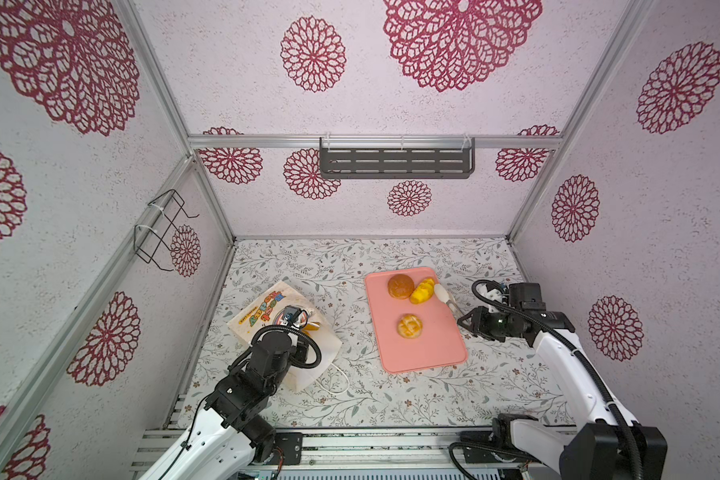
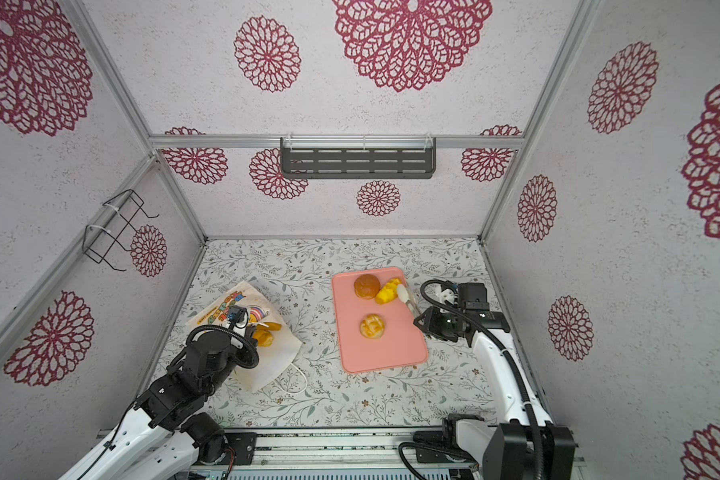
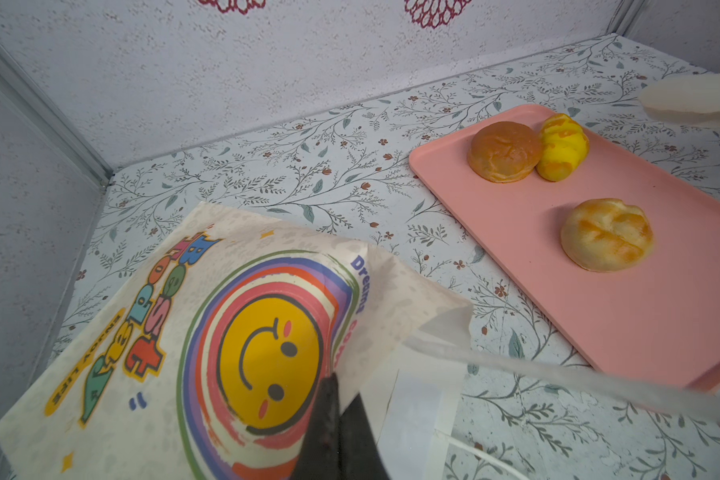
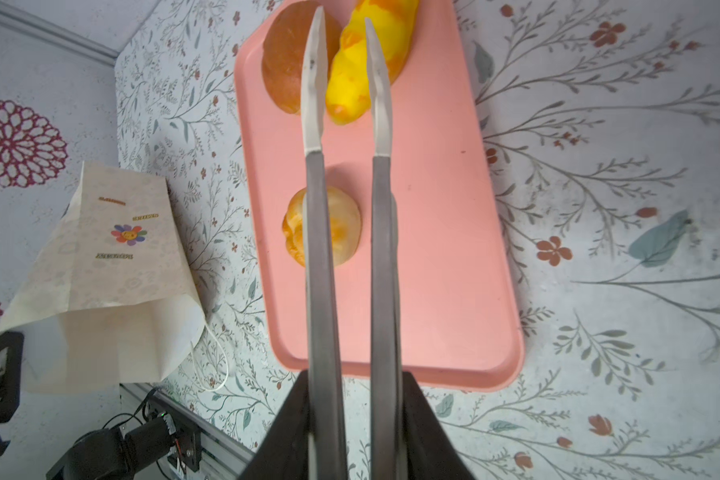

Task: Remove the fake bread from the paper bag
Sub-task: 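Carry the open tongs with the right gripper back into the bag mouth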

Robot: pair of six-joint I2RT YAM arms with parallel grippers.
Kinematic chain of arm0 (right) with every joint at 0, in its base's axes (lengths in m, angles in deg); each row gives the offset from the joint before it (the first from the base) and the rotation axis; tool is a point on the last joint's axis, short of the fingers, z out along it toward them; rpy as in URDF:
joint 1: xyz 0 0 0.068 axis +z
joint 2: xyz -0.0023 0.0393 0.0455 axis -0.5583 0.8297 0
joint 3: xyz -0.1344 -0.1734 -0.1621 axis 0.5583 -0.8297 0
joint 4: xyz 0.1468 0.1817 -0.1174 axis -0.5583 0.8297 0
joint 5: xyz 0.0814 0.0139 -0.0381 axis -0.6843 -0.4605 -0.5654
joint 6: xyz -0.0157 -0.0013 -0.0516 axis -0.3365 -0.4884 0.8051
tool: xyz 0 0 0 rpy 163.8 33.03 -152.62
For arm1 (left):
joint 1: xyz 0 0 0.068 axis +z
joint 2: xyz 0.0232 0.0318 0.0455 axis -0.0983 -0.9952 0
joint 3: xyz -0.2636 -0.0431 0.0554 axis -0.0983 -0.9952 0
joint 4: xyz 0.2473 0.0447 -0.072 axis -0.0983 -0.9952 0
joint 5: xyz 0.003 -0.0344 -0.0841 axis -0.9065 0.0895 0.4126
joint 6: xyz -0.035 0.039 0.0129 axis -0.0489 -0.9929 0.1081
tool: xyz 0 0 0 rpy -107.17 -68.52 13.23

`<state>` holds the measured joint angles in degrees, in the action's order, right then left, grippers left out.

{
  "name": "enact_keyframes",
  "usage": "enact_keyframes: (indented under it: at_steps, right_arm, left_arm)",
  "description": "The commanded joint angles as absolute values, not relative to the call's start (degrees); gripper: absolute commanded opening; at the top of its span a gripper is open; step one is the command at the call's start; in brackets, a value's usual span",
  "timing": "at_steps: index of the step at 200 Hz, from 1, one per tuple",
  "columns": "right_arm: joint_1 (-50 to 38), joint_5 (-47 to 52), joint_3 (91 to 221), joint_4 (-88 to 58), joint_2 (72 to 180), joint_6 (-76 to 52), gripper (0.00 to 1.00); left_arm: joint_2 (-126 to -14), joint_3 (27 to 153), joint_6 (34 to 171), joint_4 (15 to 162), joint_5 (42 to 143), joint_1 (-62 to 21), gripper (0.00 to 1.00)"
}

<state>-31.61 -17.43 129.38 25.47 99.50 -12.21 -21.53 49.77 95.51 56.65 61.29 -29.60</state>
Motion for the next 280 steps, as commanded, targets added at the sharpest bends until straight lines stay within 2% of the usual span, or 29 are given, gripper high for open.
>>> enact_keyframes:
  at_steps: [1,28,59,76,101,133,195,225,280]
  right_arm:
    - [-23.5,-17.3,129.0,26.3,92.6,-18.7,0.32]
    - [-8.4,-14.0,124.3,20.9,84.6,-31.5,0.31]
    - [12.2,-3.4,119.6,11.8,79.1,-44.8,0.30]
    - [22.5,1.8,118.8,6.3,81.9,-47.8,0.30]
    - [31.9,4.2,122.6,0.9,93.5,-46.5,0.31]
    - [34.6,1.0,128.2,-5.8,107.6,-43.0,0.32]
    - [34.6,0.6,133.5,-19.0,121.9,-43.8,0.32]
    - [34.7,3.0,136.6,-15.1,124.6,-42.4,0.31]
    - [37.5,9.6,145.1,1.2,126.7,-36.0,0.31]
  left_arm:
    - [-20.3,51.4,95.7,57.7,62.5,-29.0,0.00]
    - [-19.5,50.9,95.6,58.4,63.1,-29.1,0.00]
    - [-20.5,51.1,95.8,58.9,65.2,-29.1,0.00]
    - [-20.8,51.0,95.9,59.2,65.6,-29.1,0.00]
    - [-20.1,50.9,95.9,59.4,66.2,-29.1,0.00]
    - [-18.4,50.3,96.0,59.8,66.6,-29.1,0.00]
    - [-17.0,49.6,96.2,60.6,68.5,-29.2,0.00]
    - [-17.0,49.6,96.3,60.6,68.8,-29.2,0.00]
    - [-18.4,49.5,96.6,61.3,69.2,-29.2,0.00]
